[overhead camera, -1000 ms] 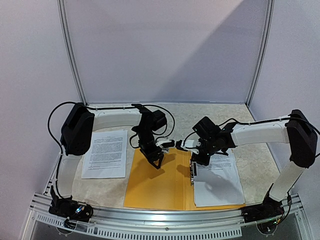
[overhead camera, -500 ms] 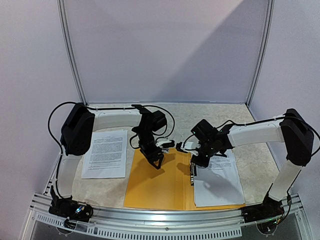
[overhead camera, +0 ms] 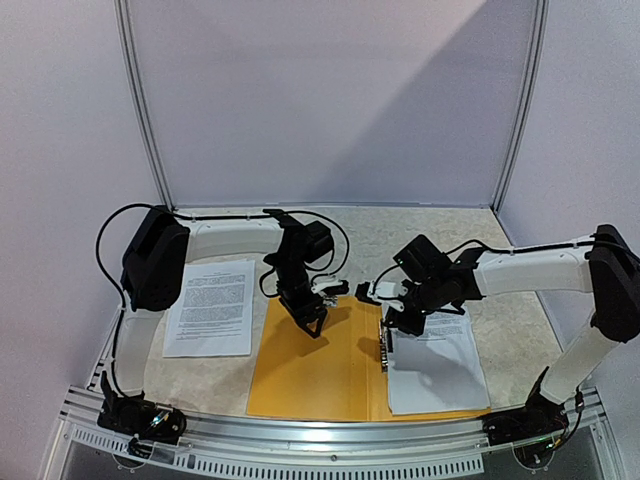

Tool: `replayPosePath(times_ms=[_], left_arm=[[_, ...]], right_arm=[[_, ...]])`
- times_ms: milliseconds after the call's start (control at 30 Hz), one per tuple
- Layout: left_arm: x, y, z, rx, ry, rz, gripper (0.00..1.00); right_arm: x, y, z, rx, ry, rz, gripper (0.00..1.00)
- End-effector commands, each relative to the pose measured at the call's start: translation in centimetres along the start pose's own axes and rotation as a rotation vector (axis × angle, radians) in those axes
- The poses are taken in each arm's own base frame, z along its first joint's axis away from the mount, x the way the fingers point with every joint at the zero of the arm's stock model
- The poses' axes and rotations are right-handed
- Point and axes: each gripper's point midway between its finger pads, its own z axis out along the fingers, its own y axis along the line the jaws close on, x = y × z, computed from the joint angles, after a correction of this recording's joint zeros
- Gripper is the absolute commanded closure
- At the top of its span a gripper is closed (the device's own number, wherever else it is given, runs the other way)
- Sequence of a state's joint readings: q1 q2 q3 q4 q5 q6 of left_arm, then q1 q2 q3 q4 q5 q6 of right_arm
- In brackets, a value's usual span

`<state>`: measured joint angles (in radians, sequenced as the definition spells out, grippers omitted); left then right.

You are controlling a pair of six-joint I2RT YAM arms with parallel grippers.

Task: Put the files into the folder
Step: Clamp the file in the folder with some files.

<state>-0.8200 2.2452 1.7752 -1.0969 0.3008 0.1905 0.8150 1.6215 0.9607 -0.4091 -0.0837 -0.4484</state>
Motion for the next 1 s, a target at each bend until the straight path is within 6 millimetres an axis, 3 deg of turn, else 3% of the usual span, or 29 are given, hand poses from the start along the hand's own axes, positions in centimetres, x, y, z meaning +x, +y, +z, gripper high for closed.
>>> replayPosePath(times_ms=[0,200,367,500,733,967], left_arm=[[-0.2,0.0,0.5,-0.014,0.011,0.019,0.29],[0.0,0.0,0.5,-0.015,0.015,0.021,0.29],[0.0,0.0,0.5,-0.017,0.016,0.024,0.29],[0.3,0.1,0.5,-0.016,0.022,0.024,0.29],[0.6,0.3,1.1,-0.016,0.037,0.022,0.29],[0.9,0.5,1.4,-0.024,0.048,0.019,0.29]], right_arm=[[1.0,0.8,0.1,-0.025,0.008,0.005,0.84],[0.1,-1.2,-0.1,0.061,0.007,0.015,0.85],[0.4,-2.3,1.0,0.109,0.039,0.008,0.85],[1.1,-1.8,2.1,0.086,0.064,-0.008,0.85],[0.0,-0.2,1.5,0.008,-0.01,-0.029,0.85],[0.5,0.1,1.0,0.012,0.0,-0.049,0.85]])
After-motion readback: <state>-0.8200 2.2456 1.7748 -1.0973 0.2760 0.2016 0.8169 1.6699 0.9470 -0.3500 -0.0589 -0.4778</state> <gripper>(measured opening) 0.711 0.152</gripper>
